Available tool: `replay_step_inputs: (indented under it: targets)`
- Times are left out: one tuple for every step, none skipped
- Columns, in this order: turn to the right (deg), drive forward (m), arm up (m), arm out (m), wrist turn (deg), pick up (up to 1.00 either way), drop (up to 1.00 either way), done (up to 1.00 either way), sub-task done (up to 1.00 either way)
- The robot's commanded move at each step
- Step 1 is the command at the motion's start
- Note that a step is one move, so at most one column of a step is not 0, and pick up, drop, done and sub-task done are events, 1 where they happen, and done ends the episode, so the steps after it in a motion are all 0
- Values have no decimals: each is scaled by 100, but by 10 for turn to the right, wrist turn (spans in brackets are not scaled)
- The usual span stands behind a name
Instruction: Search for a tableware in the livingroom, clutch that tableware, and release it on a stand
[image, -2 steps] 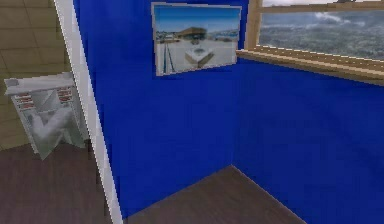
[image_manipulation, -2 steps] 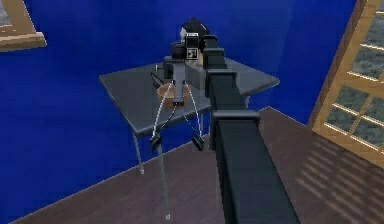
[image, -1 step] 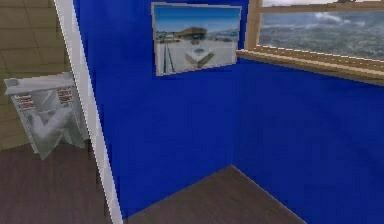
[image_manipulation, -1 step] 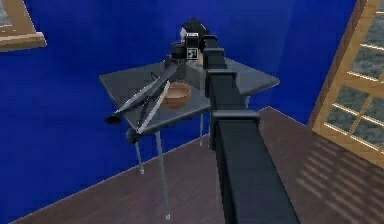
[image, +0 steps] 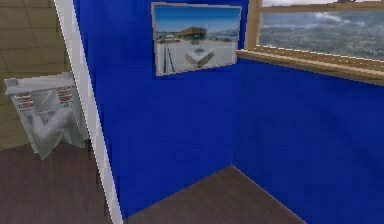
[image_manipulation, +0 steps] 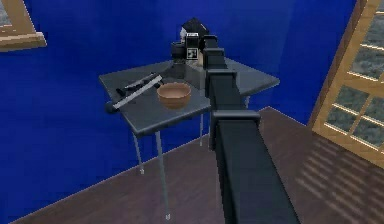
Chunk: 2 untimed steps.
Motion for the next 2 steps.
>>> replay_step_inputs:
  targets:
    - [0,0,0,0,450,0,0,0,0]
    - [0,0,0,0,360,0,0,0,0]
